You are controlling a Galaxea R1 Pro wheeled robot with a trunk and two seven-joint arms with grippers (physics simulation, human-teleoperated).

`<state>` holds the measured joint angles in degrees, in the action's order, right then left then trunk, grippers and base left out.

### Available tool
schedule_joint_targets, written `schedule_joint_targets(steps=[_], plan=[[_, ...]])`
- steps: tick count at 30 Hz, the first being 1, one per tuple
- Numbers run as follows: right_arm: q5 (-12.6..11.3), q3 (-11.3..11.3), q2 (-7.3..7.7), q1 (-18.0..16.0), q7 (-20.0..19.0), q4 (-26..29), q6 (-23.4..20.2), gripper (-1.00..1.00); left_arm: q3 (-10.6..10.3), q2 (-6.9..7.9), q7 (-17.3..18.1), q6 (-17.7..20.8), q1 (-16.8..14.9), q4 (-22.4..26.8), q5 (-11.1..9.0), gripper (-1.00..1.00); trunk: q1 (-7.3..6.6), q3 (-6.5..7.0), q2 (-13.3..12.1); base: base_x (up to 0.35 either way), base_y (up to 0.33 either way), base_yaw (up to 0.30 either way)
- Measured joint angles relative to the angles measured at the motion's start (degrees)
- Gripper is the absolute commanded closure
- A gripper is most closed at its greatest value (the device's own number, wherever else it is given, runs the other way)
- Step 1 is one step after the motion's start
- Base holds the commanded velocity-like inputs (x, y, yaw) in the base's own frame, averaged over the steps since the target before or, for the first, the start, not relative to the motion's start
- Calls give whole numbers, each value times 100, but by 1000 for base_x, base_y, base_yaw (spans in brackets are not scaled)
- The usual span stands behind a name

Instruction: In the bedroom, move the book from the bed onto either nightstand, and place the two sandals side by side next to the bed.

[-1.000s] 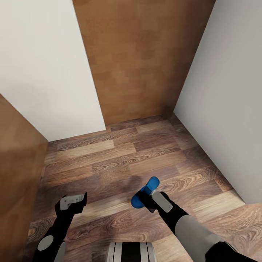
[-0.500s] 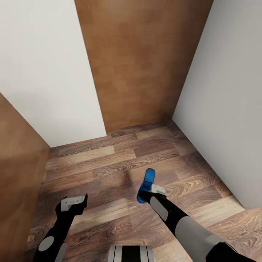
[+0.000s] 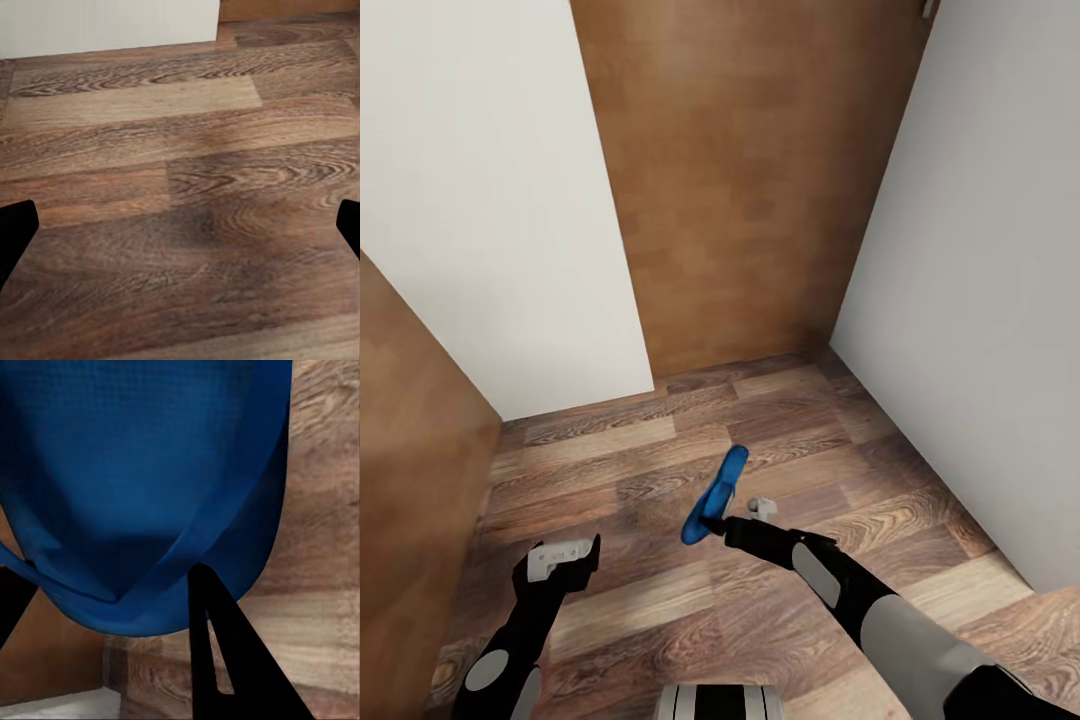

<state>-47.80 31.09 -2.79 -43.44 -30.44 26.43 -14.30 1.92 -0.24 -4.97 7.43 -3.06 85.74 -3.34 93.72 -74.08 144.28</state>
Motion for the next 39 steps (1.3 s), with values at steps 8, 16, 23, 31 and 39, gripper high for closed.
schedule_joint_targets(steps=[8,16,23,31,39], plan=[[391,-3,1857,27,-2319,-220,64,100,0,-2,12,0,0,-157,-1,-100,-21,178,-11,0,0,0],[403,-10,2532,49,-2663,-454,85,100,-101,-11,27,14,0,-203,-7,-100,-41,355,-21,0,0,0],[403,-6,2546,49,-2666,-899,290,100,-292,-16,48,18,0,-210,-8,-100,-59,510,-31,0,0,0],[402,-6,2533,49,-2662,-939,308,100,-304,-19,43,11,0,-208,-8,-100,-80,688,-42,0,0,0],[400,-8,2502,51,-2644,-948,561,100,-306,-18,48,17,0,-215,-9,-100,-101,865,-52,0,0,0]])
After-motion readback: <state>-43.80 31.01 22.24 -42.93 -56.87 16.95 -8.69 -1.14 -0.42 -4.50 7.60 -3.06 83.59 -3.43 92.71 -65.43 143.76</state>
